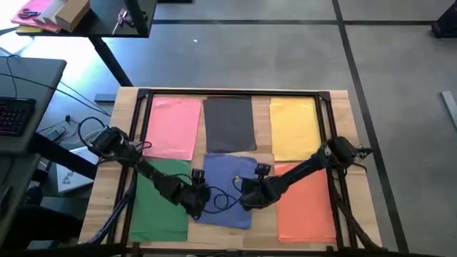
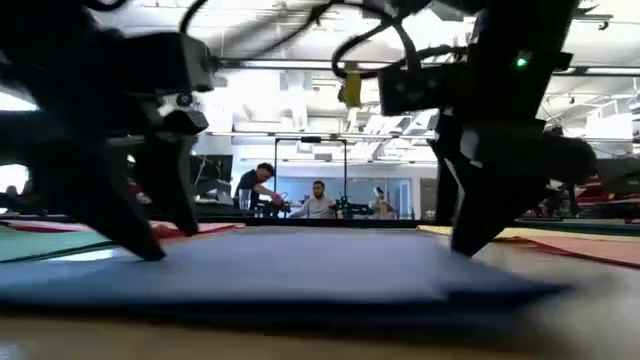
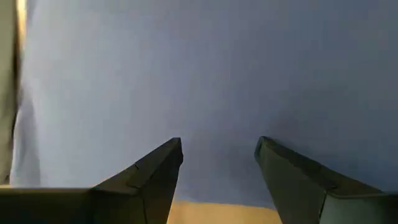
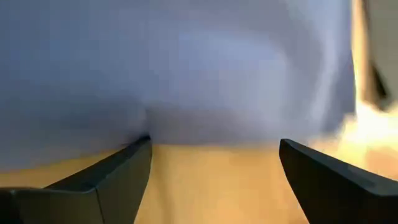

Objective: Organize paper
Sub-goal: Adjust the stacked purple color papers

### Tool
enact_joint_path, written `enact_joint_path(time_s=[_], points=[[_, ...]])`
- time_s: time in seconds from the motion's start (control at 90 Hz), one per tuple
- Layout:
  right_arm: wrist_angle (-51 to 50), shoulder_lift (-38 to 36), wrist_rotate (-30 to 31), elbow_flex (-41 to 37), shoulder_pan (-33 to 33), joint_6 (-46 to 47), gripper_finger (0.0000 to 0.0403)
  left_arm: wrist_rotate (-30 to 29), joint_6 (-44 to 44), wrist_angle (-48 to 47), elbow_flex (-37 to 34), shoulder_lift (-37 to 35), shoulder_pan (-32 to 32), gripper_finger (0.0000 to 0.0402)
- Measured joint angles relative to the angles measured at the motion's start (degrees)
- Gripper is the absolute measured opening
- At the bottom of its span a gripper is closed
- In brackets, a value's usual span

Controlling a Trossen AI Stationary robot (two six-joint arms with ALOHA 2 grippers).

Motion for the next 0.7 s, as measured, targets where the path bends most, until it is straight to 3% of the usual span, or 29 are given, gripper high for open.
enact_joint_path(time_s=[0.122, 0.211, 0.289, 0.4, 0.489, 0.589, 0.7], points=[[-7.45, -0.44, 0.88, 3.65, 0.13, -0.2, 0.0332, -0.49, -1.11, 0.28, 0.93, -0.05, -1.81, 0.0206], [-5.92, -0.55, 0.96, 6.02, 0.6, 0.97, 0.0332, -1.1, -1.54, 2.68, 0.87, 0.05, -2.37, 0.0206], [2.16, -0.55, 0.97, 6.36, 1.04, 1.4, 0.0332, -2.22, -2.63, 3.78, 0.84, 0.21, -2.2, 0.0206], [21.19, -0.55, 0.72, 3.88, 2.27, 3.07, 0.0332, -4.11, -3.84, 3.41, 0.85, 0.43, -1.18, 0.0205], [31.38, 0.54, -3.35, 1.36, 3.82, 4.63, 0.0332, -4.58, -4.02, 2.13, 1.06, 0.39, -0.43, 0.0204], [35.07, 1.69, -9.24, 0.42, 6.16, 5.48, 0.0332, -4.35, -3.46, -0.17, 2.0, -0.58, -0.03, 0.0204], [35.34, 2.3, -9.7, 0.42, 8.51, 6.67, 0.0332, -6.47, -0.55, 3.95, 2.84, -1.82, 0.3, 0.0204]])
